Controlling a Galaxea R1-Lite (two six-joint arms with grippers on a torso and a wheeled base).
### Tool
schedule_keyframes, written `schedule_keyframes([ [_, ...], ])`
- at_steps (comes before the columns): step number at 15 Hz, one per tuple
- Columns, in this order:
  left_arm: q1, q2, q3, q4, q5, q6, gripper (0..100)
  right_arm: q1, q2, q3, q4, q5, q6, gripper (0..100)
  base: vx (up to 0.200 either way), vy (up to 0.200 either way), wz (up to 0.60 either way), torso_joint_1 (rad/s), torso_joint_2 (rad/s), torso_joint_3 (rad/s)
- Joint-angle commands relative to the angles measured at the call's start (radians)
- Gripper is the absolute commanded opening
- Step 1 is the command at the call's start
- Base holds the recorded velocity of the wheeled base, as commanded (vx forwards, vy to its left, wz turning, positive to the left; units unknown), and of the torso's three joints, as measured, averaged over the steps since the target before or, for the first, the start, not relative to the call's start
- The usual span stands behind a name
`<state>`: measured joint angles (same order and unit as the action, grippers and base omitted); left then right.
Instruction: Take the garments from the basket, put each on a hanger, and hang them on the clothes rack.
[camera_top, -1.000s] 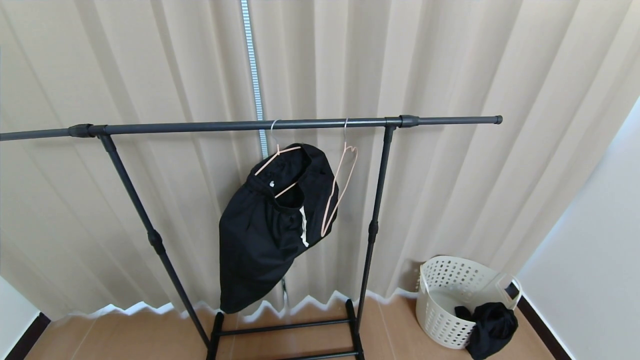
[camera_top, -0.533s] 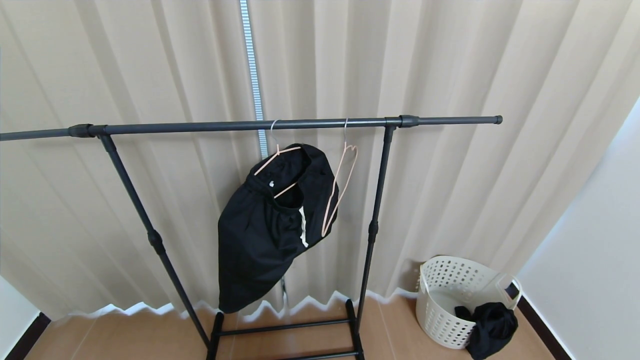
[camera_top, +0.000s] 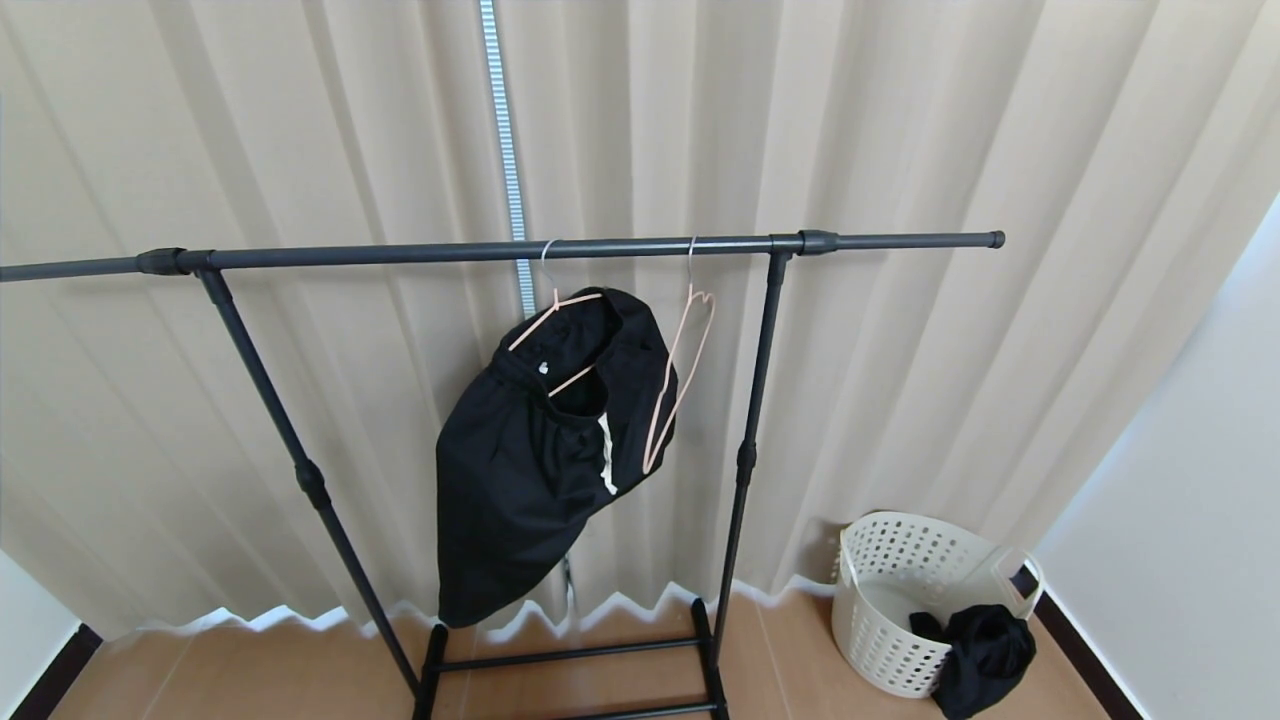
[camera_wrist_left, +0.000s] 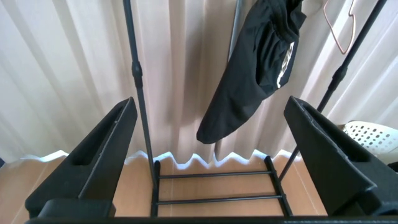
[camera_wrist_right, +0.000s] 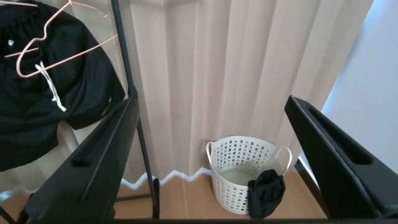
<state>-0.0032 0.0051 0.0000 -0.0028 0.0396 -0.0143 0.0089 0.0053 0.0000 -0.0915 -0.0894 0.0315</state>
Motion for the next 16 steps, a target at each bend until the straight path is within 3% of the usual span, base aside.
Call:
schedule_keyframes([
  [1, 0.0, 0.003, 0.0, 0.0, 0.0, -0.001, 100, 0.0, 0.002, 0.0, -0.001, 0.0, -0.001, 100, 0.0, 0.0, 0.0, 0.0, 0.0, 0.0],
  [8, 0.0, 0.001, 0.0, 0.0, 0.0, -0.003, 100, 0.0, 0.002, 0.0, -0.001, 0.0, -0.001, 100, 0.0, 0.0, 0.0, -0.007, 0.01, 0.009],
  [16, 0.0, 0.001, 0.0, 0.0, 0.0, -0.001, 100, 0.0, 0.002, 0.0, -0.001, 0.0, -0.001, 100, 0.0, 0.0, 0.0, -0.143, 0.34, 0.183],
])
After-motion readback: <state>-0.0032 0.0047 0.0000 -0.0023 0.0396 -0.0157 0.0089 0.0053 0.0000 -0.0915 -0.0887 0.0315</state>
